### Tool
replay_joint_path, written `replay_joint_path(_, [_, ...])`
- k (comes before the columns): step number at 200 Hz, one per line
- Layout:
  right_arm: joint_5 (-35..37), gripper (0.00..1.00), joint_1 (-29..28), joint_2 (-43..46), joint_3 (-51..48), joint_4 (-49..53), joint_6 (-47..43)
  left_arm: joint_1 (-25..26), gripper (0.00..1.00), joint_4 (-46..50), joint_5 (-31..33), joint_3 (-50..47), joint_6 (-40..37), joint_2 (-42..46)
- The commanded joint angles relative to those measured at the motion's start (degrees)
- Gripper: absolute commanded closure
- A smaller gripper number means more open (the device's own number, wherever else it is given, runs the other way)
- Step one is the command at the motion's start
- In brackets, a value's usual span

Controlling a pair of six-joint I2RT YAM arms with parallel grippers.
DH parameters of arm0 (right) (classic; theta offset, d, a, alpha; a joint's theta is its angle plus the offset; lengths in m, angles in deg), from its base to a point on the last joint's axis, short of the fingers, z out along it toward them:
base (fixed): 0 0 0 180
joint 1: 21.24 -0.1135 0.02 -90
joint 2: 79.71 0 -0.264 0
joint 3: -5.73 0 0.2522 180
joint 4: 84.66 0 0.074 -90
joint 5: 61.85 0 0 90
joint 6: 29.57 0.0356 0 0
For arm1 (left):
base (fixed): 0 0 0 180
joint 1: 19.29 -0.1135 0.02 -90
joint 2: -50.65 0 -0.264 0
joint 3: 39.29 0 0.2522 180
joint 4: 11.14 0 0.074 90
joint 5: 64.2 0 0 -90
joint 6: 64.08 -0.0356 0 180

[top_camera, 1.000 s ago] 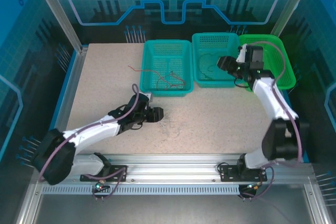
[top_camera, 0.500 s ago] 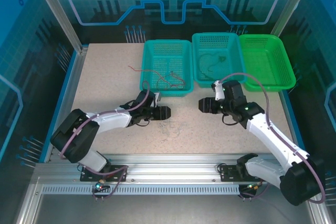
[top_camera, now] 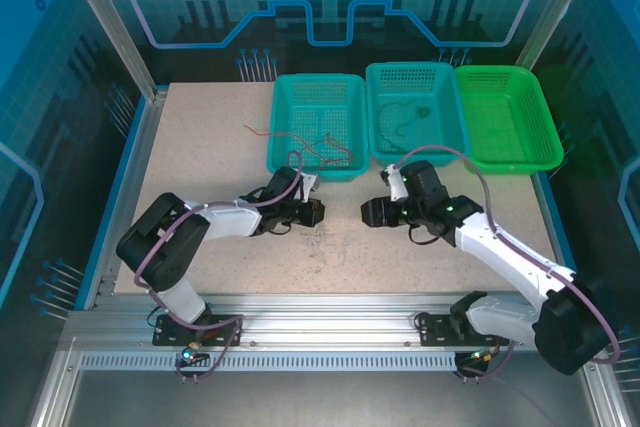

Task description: Untangle the cables

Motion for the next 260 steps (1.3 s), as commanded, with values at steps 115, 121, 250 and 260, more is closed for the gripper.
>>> replay_joint_path(115, [-5.5, 0.48, -12.9, -26.1, 5.9, -12.5, 2.3, -0.2, 1.0, -7.1, -6.4, -4.8, 3.1, 5.7])
replay_joint_path(121, [-4.4, 0.55, -12.9, -26.3, 6.1, -11.9, 2.4, -0.1, 1.0, -6.9, -6.1, -5.0, 3.1, 6.3])
replay_joint_path(250, [-9.2, 0.38, -8.6, -15.6, 2.4, -12.2, 2.8, -0.4, 1.0, 7.7, 3.3, -5.4, -0.8, 23.2])
replay_joint_path(260, [-7.7, 0.36, -9.5, -16.9, 2.7, -12.0, 2.6, -0.3, 1.0, 7.6, 3.2, -5.4, -0.6, 23.2])
